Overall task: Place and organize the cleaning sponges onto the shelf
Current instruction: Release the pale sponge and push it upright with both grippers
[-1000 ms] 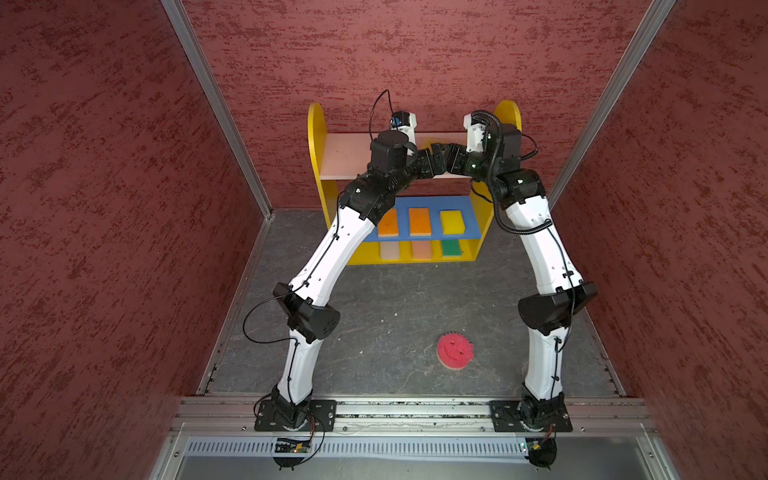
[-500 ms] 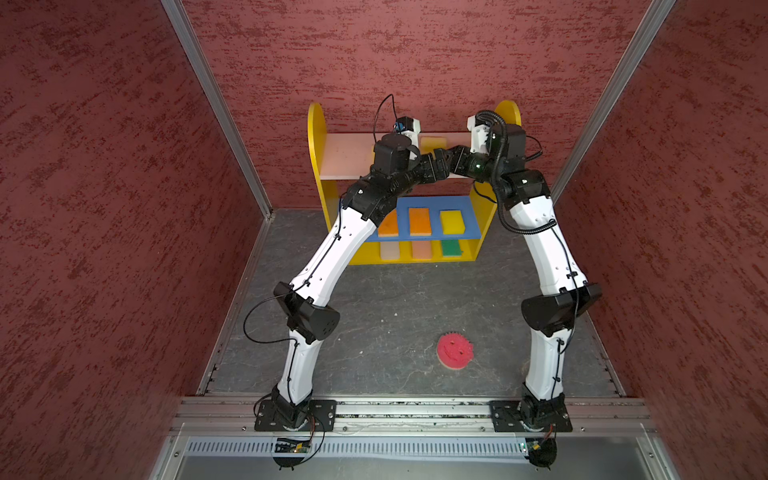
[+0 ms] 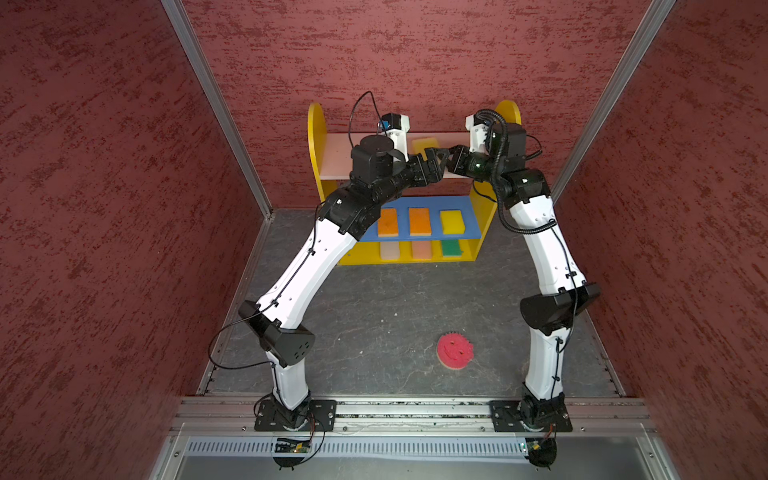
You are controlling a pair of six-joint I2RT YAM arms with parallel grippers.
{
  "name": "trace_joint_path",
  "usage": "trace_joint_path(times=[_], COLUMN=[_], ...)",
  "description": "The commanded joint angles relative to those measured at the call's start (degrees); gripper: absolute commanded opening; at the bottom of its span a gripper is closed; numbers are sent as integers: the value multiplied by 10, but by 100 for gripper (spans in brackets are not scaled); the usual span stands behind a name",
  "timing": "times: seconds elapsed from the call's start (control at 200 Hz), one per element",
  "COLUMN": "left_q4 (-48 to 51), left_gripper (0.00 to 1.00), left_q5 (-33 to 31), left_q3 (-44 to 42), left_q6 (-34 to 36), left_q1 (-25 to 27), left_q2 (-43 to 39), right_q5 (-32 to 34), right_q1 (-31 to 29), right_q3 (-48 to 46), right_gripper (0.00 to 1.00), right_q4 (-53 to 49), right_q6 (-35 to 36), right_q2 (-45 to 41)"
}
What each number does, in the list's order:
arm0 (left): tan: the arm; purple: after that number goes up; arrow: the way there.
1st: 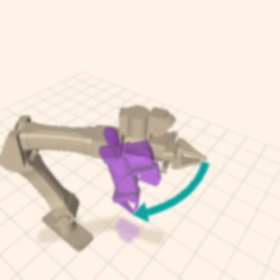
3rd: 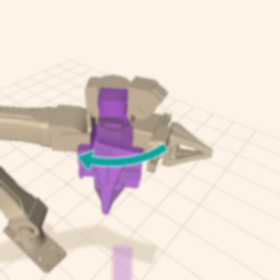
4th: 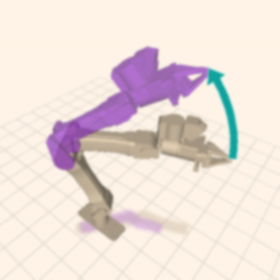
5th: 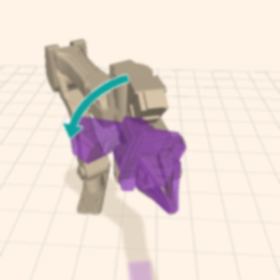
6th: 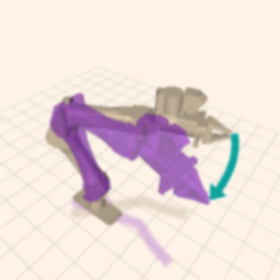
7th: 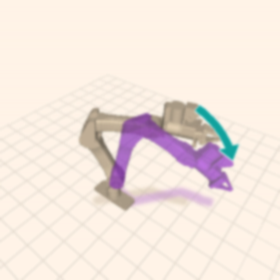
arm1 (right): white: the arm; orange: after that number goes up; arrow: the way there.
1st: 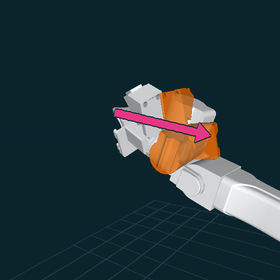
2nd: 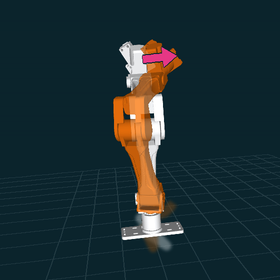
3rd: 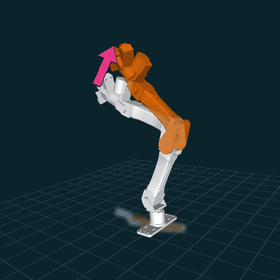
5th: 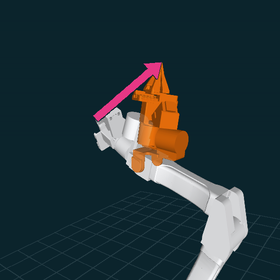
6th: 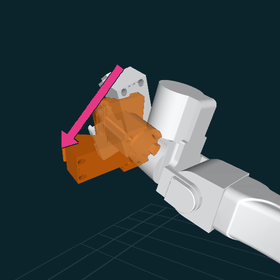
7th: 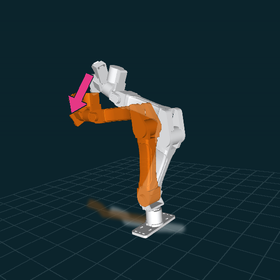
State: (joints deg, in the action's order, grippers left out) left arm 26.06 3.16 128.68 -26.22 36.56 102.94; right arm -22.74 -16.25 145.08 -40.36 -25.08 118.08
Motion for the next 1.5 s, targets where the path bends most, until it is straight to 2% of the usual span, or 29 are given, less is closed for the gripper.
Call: trace_joint_path(times=[0.0, 0.085, 0.446, 0.656, 0.822, 0.907, 1.087, 1.147, 1.393, 1.443, 1.493], left_q4=[-44, -53, -56, -48, 5, 15, 26, 17, 17, 17, 17], left_gripper=[91, 92, 92, 93, 92, 89, 89, 89, 89, 87, 80], left_q5=[-25, -35, -49, -57, -100, -92, -77, -74, -63, -59, -50], left_q3=[-28, -50, -99, -124, -135, -146, -160, -174, -189, -192, -195], left_q6=[19, 24, 24, 20, 16, 6, -13, -17, -24, -27, -31], left_q1=[0, -3, -17, -39, -59, -70, -91, -94, -106, -106, -105], left_q2=[-34, -52, -86, -111, -133, -140, -147, -153, -160, -160, -160], right_q5=[-3, 0, 12, 16, 18, 19, 17, 17, 38, 39, 42], right_q1=[0, 1, 1, 1, 2, 2, 2, 1, -11, -11, -14], right_q3=[16, 17, -37, -27, -18, -19, -23, -29, -108, -134, -159], right_gripper=[26, 35, 43, 45, 48, 48, 48, 45, 44, 42, 38], right_q4=[-12, -14, 15, 18, 19, 25, 17, 14, 37, 48, 56], right_q6=[-6, -12, -23, -23, -20, -19, -21, -18, 2, 2, 4], right_q2=[7, 9, -26, -35, -41, -46, -44, -44, -109, -127, -144])
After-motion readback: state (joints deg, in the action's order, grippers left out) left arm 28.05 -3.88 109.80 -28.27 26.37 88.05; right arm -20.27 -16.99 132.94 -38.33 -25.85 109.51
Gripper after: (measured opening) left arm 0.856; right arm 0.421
